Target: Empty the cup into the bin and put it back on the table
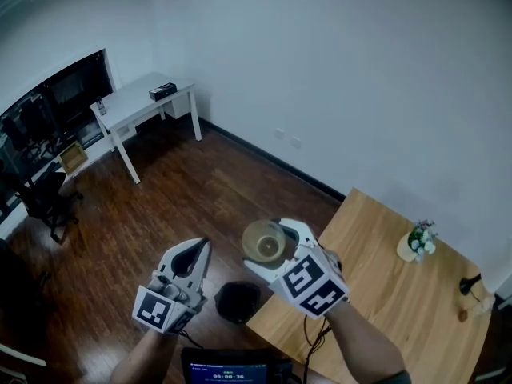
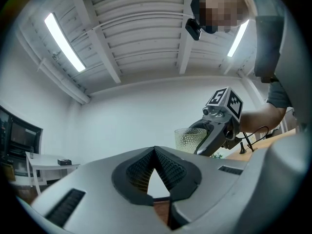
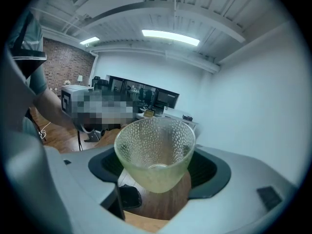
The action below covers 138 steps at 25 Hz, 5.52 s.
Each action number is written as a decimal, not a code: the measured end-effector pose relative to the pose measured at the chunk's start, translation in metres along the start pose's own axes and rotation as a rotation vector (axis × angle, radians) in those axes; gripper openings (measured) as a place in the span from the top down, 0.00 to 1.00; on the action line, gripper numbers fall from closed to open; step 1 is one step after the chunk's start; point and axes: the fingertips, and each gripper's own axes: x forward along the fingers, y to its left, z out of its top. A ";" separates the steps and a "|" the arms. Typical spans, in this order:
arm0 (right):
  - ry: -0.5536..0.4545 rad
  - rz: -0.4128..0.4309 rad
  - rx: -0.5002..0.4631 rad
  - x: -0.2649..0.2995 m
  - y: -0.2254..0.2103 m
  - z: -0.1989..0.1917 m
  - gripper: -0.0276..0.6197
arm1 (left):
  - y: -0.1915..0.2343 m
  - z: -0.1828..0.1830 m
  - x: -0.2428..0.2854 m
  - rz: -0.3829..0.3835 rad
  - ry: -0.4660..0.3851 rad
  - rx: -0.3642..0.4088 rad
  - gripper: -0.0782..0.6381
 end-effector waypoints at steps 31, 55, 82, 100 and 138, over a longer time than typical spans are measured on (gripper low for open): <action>0.091 -0.394 0.299 -0.107 0.037 -0.036 0.36 | -0.073 -0.002 0.012 -0.400 -0.020 -0.263 0.90; 0.081 -0.656 0.422 -0.283 0.077 -0.101 0.36 | -0.245 0.040 0.020 -0.632 -0.092 -0.362 0.90; 0.072 -0.805 0.474 -0.524 0.131 -0.214 0.36 | -0.508 0.081 0.004 -0.772 -0.066 -0.372 0.90; 0.110 -0.879 0.564 -0.573 0.112 -0.283 0.36 | -0.576 0.062 0.026 -0.873 0.003 -0.412 0.90; 0.128 -0.868 0.741 -0.617 0.004 -0.460 0.36 | -0.667 -0.025 0.138 -0.787 0.153 -0.423 0.90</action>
